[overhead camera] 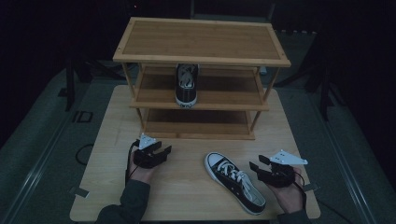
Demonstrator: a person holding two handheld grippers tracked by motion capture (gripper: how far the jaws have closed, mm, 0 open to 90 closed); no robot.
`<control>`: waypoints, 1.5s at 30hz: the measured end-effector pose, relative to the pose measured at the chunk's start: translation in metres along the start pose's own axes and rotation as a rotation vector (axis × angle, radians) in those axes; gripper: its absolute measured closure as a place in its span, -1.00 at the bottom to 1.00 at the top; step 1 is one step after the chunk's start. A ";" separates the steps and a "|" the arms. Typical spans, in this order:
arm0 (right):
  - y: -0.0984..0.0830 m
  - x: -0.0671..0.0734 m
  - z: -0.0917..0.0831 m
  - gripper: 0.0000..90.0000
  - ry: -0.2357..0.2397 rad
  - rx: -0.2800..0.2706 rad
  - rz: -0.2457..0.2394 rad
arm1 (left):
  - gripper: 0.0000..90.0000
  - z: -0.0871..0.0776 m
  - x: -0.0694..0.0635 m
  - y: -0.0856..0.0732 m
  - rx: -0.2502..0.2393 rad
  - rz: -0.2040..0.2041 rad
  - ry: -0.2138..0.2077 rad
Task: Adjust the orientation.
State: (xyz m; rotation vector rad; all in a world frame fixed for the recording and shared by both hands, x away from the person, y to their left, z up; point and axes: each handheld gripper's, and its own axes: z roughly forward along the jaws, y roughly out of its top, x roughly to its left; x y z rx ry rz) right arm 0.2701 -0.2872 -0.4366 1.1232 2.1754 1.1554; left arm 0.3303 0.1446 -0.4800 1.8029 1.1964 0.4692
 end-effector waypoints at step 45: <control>-0.006 0.023 0.017 0.97 0.263 0.173 0.240 | 0.13 0.000 0.003 0.000 -0.015 -0.017 0.020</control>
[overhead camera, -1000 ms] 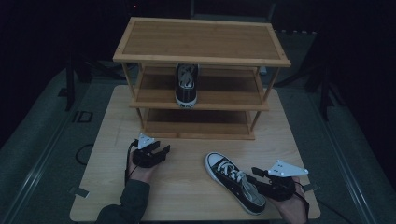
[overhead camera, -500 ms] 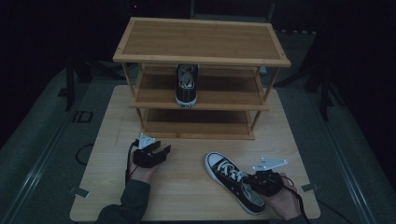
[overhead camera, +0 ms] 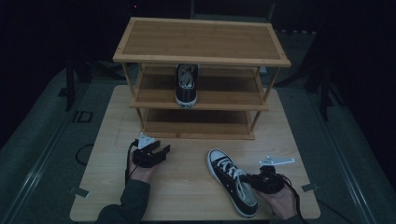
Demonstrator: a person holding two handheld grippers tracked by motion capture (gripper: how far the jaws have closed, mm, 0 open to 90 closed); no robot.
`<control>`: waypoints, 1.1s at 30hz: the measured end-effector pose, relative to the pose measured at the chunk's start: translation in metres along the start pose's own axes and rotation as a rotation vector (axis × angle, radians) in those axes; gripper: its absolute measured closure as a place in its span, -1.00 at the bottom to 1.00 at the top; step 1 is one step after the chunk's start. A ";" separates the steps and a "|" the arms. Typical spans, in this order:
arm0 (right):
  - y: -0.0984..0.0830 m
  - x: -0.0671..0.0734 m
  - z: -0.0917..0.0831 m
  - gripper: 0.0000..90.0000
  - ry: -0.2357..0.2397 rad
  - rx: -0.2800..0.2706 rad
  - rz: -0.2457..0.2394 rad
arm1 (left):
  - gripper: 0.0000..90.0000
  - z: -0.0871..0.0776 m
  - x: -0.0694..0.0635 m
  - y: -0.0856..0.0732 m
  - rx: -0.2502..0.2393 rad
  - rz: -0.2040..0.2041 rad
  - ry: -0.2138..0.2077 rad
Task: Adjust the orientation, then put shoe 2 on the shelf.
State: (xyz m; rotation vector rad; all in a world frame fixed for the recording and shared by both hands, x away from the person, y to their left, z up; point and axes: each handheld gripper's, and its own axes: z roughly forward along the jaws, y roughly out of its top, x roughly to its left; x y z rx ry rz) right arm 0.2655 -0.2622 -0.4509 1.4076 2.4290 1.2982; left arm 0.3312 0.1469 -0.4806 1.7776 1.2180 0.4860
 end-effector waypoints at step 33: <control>0.032 0.001 -0.016 0.97 -0.001 -0.313 0.188 | 0.13 0.004 0.001 0.000 0.005 -0.011 -0.007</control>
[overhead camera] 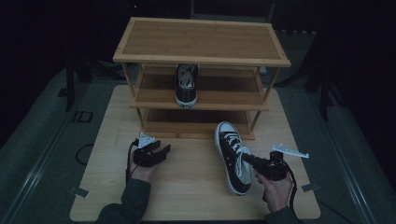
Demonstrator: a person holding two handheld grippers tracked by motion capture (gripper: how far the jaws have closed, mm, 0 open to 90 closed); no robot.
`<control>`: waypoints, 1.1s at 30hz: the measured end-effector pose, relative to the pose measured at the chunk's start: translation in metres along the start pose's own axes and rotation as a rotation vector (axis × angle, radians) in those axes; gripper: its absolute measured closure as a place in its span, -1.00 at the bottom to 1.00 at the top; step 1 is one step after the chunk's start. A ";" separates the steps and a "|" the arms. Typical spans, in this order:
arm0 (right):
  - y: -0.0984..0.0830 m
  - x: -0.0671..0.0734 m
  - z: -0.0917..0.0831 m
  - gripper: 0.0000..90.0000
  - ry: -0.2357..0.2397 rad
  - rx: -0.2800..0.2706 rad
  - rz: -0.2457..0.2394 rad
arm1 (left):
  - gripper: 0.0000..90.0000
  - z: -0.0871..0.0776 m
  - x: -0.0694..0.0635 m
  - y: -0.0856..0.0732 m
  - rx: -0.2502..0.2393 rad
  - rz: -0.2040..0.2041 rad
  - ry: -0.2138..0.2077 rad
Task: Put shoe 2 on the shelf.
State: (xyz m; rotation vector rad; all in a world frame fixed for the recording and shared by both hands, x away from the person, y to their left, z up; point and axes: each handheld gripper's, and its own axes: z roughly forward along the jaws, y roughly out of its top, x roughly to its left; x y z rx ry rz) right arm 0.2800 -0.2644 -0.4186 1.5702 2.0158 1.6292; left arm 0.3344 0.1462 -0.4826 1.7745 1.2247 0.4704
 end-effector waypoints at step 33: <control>0.056 0.044 -0.035 0.97 0.176 -0.101 -0.045 | 0.13 0.002 0.002 0.000 0.008 -0.010 0.001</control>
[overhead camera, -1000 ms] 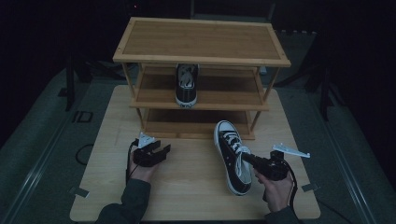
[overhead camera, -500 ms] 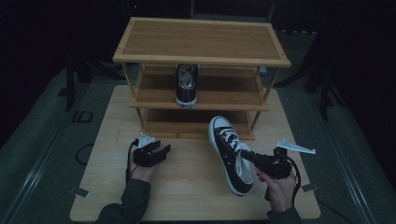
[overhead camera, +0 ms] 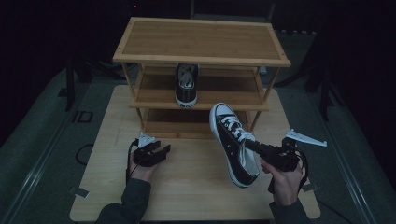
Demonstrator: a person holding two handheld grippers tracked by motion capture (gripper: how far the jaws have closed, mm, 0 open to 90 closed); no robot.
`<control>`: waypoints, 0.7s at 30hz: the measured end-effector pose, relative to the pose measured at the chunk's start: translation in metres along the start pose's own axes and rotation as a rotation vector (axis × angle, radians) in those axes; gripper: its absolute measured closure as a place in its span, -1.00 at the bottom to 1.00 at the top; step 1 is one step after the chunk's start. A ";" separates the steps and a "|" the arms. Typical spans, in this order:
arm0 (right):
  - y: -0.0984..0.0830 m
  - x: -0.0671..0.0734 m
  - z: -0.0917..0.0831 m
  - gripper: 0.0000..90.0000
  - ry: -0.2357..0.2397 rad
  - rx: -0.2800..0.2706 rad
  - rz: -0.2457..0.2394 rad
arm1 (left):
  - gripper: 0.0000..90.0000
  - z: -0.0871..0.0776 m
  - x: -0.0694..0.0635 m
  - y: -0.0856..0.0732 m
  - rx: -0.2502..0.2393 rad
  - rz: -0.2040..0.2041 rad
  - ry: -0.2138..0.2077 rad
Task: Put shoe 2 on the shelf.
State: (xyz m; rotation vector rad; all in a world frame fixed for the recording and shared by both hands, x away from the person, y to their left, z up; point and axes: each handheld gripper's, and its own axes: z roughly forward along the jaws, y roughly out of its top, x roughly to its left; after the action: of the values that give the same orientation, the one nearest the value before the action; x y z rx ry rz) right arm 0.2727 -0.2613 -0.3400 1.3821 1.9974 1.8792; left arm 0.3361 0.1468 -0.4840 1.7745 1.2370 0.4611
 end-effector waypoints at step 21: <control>0.048 0.008 0.027 0.97 -0.036 -0.077 -0.030 | 0.13 0.000 0.001 0.000 0.000 -0.007 0.000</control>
State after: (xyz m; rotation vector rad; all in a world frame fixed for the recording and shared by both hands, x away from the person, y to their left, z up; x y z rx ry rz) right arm 0.3103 -0.2432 -0.3030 1.3493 1.8978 1.8835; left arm 0.3366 0.1478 -0.4839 1.7698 1.2427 0.4567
